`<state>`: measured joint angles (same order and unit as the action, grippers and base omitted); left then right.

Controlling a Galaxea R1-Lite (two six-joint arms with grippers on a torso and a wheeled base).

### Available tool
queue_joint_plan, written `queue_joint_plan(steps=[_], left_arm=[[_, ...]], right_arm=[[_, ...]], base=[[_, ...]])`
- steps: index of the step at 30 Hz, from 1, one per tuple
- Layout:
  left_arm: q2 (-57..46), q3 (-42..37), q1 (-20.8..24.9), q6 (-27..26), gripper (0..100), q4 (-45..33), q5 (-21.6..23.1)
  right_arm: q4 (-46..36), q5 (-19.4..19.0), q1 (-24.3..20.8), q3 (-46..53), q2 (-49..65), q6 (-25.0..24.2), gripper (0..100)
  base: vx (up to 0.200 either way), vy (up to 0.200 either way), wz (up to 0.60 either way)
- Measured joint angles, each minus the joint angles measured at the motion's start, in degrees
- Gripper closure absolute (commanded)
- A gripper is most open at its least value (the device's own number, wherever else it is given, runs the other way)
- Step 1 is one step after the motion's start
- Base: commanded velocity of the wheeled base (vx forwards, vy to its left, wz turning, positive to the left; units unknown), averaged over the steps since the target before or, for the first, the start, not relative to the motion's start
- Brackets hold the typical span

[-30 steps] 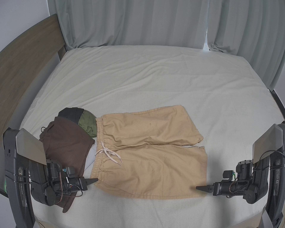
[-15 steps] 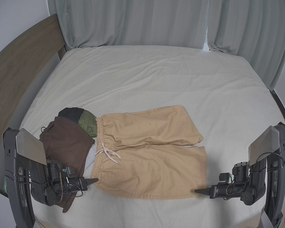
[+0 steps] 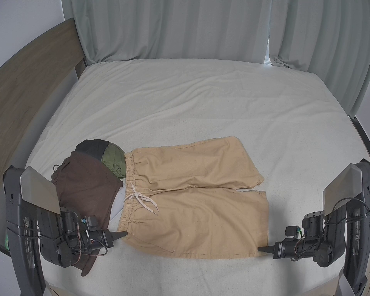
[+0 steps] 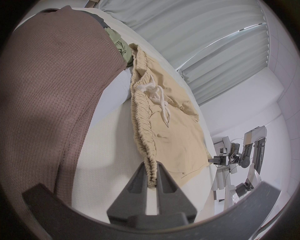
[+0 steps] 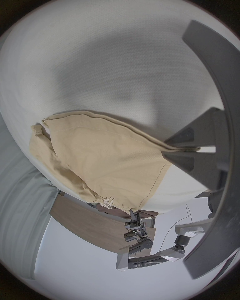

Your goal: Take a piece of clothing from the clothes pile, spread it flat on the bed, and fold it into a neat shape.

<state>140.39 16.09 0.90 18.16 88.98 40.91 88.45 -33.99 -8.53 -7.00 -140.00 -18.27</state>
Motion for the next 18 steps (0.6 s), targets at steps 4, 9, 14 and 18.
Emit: queue_joint_plan(steps=[4,9,14,18], left_arm=[[-0.6,-1.1,0.0,-0.1,100,0.0,1.4],[-1.6,-4.2,-0.2,-3.3,100,0.0,4.4],[-1.9,-7.7,-1.0,-8.2,100,0.0,6.1],[-1.9,-10.1,-1.8,-11.5,100,0.0,7.9]], right_arm=[[0.0,0.0,0.2,1.0,0.3,0.0,100],[0.0,0.0,0.3,2.5,0.9,0.1,100],[-0.1,0.0,0.4,4.4,1.6,1.9,100],[-0.2,0.0,0.4,5.6,2.0,3.3,100]], base=[[0.0,0.0,0.0],[0.0,0.0,0.0],[0.0,0.0,0.0],[0.0,0.0,0.0]])
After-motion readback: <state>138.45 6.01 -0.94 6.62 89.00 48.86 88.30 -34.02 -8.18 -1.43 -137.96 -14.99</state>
